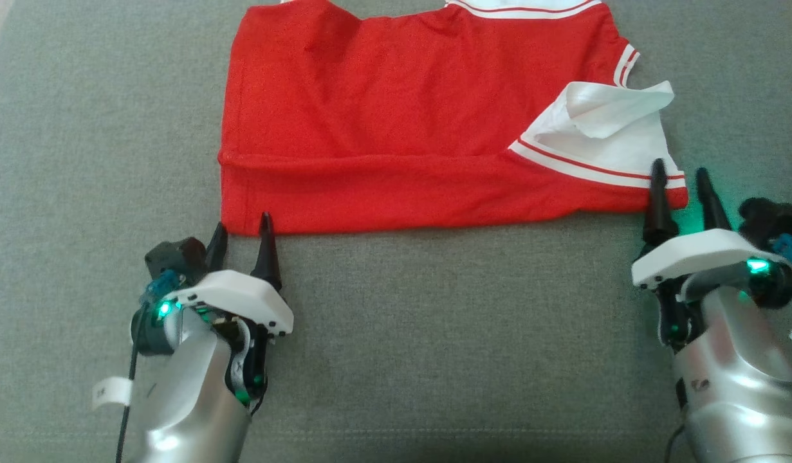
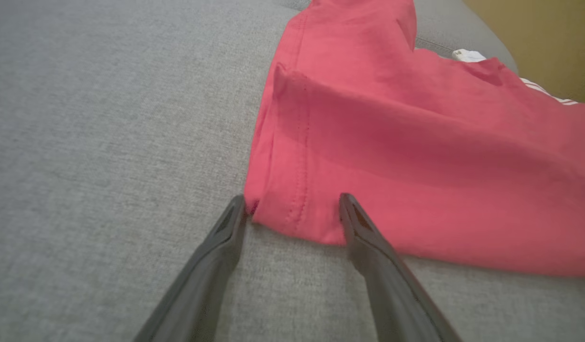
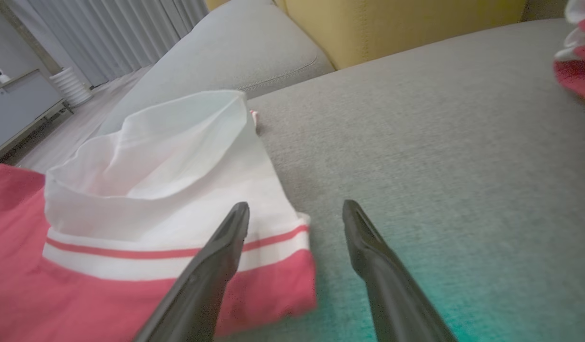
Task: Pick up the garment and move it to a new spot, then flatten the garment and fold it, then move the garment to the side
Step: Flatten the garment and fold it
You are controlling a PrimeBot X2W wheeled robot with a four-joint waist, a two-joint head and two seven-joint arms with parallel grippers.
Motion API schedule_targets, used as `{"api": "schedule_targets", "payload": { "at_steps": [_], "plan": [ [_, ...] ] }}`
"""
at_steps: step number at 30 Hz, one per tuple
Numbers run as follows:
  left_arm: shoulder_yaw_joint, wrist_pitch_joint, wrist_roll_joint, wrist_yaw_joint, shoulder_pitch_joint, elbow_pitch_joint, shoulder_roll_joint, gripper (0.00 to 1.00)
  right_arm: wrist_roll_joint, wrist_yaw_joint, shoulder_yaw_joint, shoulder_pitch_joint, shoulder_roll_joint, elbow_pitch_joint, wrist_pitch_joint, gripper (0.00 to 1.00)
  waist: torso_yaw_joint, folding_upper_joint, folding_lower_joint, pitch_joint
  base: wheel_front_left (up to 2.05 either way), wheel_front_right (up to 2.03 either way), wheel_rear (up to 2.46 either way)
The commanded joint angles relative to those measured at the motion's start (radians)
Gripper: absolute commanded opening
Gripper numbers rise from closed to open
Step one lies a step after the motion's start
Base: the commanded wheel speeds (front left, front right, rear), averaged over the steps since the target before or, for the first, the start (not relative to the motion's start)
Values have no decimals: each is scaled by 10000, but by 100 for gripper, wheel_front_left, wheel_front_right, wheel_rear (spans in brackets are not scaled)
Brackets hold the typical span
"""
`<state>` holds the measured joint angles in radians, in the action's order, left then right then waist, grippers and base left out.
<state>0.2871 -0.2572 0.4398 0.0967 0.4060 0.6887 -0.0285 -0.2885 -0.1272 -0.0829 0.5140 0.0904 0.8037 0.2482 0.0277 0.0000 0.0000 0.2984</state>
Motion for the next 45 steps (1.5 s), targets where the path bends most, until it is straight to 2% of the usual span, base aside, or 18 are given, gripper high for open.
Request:
{"api": "schedule_targets", "payload": {
  "at_steps": [1, 4, 10, 11, 12, 13, 14, 20, 28, 32, 33, 34, 35, 36, 41, 45],
  "plan": [
    [-170, -45, 114, 46, 182, 16, -218, 100, 164, -35, 302, 85, -105, -276, 132, 100, 11, 0, 0, 34, 0, 0, 0],
    [-39, -45, 224, 78, 348, 443, -218, 100, 400, -35, 324, 43, -86, -54, 125, 100, 30, 0, 0, 101, 0, 0, 0],
    [606, -45, 596, -151, 683, 1620, -218, 100, 1052, -35, 375, 125, -52, 648, -153, 100, 82, 0, 0, 71, 0, 0, 0],
    [730, -45, 661, -197, 723, 1798, -218, 100, 1130, -35, 397, 133, -52, 741, -216, 85, 91, 0, 0, 61, 0, 0, 0],
    [837, -45, 766, -267, 760, 1955, -218, 98, 1159, -35, 396, 143, -59, 809, -241, 61, 96, 0, 0, 47, 0, 0, 0],
    [959, -45, 835, -320, 810, 2112, -218, 35, 1195, -35, 426, 151, -62, 878, -280, 8, 98, 0, 0, 36, 0, 0, 0],
    [1074, -45, 882, -377, 862, 2239, -218, 0, 1214, -35, 437, 162, -63, 928, -282, 0, 100, 0, 0, 12, 0, 0, 0],
    [1328, -45, 1129, -466, 890, 2584, -218, 0, 1071, -35, 431, 36, -69, 1149, -136, 0, 124, 0, 0, -516, 0, 0, 0],
    [376, -45, 851, -154, -69, 2086, -246, 0, 646, -35, 342, -793, -75, 1231, 6, 0, 88, 0, 0, -1741, 0, 0, 0],
    [7, -45, 551, -139, -736, 1821, -264, 0, 429, -35, 537, -1342, 6, 995, -32, 0, 60, 0, 0, -2053, 0, 0, 0],
    [-69, -45, 466, -113, -812, 1760, -274, 0, 357, -35, 559, -1412, 24, 893, -64, 9, 50, 0, 0, -2037, 0, 0, 0],
    [-130, -45, 373, -94, -844, 1682, -276, 28, 299, -35, 565, -1452, 53, 783, -99, 43, 50, 0, 0, -1995, 0, 0, 0],
    [-175, -45, 261, -69, -826, 1574, -277, 93, 260, -35, 551, -1447, 89, 663, -131, 100, 57, 0, 0, -1938, 0, 0, 0],
    [-198, -45, 124, -37, -747, 1440, -286, 100, 309, -35, 549, -1392, 158, 516, -137, 100, 71, 0, 0, -1838, 0, 0, 0],
    [-182, -45, -547, -182, 447, 968, -596, 100, 645, -35, 617, -540, 328, -303, -334, 100, 174, 0, 0, -1204, 0, 0, 0],
    [96, 342, -972, -528, 2191, 1312, -1163, 100, 853, -35, 1044, 666, 438, -830, -855, 100, 207, 0, 0, -558, 0, 0, 0]
  ]
}}
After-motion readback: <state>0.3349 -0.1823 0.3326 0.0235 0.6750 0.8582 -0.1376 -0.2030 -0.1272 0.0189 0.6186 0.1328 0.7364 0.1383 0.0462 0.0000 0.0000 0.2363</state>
